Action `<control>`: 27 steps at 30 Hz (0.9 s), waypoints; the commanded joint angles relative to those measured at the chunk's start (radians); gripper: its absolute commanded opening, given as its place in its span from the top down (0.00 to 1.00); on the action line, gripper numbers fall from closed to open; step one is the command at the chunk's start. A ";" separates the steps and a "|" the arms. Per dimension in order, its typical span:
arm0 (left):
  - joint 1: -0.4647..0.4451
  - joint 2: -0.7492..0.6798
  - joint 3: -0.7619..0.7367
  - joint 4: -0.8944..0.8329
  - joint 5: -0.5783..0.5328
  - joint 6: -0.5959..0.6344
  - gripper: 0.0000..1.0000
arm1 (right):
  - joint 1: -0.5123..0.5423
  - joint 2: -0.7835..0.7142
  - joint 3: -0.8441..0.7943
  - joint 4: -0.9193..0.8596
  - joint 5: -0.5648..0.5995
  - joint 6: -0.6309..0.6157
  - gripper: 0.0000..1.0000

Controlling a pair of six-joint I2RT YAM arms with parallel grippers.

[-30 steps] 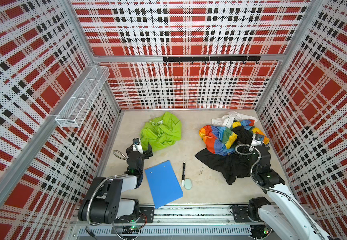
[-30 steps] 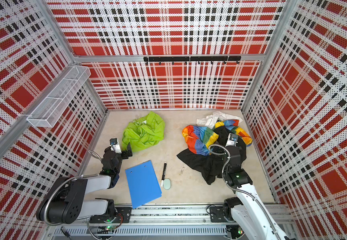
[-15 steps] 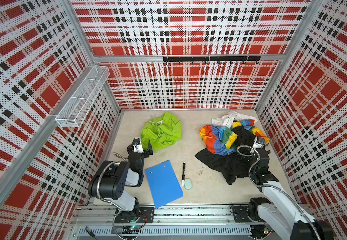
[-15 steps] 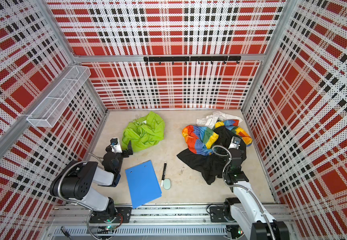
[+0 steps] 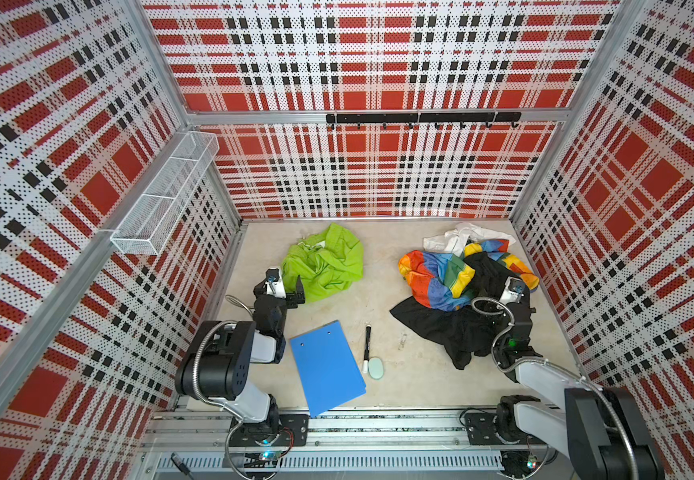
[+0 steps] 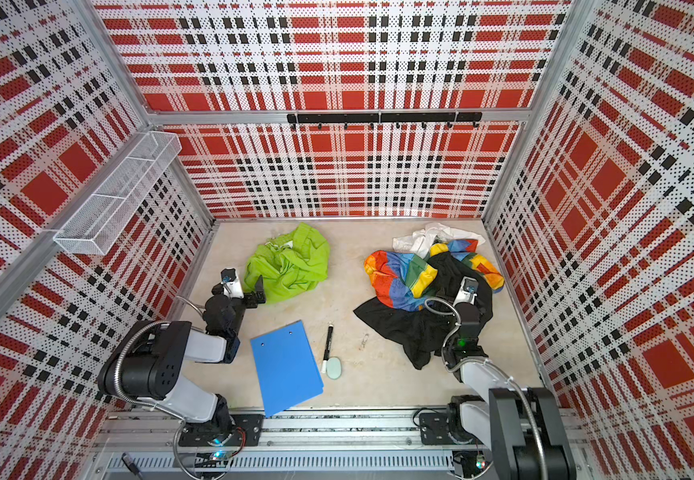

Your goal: Pick out a specific cloth from the pile

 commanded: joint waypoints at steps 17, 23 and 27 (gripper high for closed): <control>0.006 -0.010 0.011 -0.008 0.014 -0.012 0.01 | -0.057 0.389 0.062 0.533 -0.271 -0.117 0.00; 0.006 -0.010 0.011 -0.009 0.014 -0.013 0.01 | -0.055 0.380 0.066 0.498 -0.266 -0.127 0.00; 0.006 -0.010 0.011 -0.009 0.014 -0.012 0.01 | -0.051 0.383 0.068 0.503 -0.260 -0.130 0.00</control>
